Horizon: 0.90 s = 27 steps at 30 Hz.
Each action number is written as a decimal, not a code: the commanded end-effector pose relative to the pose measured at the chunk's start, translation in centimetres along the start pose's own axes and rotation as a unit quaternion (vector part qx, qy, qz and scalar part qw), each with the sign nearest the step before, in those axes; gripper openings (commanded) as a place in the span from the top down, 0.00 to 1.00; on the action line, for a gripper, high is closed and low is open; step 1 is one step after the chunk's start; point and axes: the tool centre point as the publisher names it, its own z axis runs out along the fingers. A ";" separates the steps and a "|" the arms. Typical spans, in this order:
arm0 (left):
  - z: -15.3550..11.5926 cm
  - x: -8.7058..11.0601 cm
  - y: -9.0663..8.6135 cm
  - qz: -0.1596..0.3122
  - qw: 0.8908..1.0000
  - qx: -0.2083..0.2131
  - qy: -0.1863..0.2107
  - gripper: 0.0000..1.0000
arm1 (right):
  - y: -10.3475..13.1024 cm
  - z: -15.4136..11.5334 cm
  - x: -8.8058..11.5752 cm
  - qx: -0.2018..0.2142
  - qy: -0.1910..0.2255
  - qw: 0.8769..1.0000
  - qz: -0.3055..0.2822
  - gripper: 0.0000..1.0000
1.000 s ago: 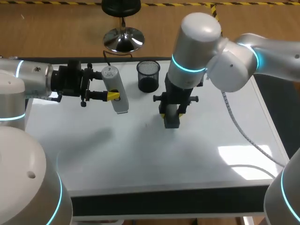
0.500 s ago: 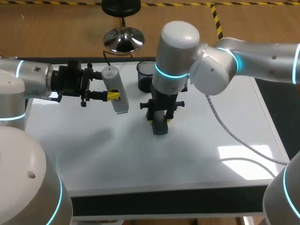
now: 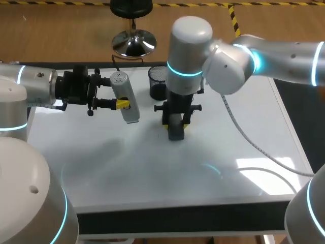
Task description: Pick up the inspection probe, press it on each red-marked spot on the whiteboard one by one, put down the probe, pick up the eraser, and wipe off all the red marks.
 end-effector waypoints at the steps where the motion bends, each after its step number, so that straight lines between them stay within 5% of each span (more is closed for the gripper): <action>1: 0.0 0.1 -0.1 0.001 1.000 0.000 -0.001 1.00 | 0.7 0.9 -1.6 0.005 0.003 1.000 0.006 1.00; 27: 0.0 0.1 -0.1 0.001 1.000 0.000 -0.001 1.00 | 1.4 -0.9 -13.1 -0.006 -0.009 0.994 0.105 1.00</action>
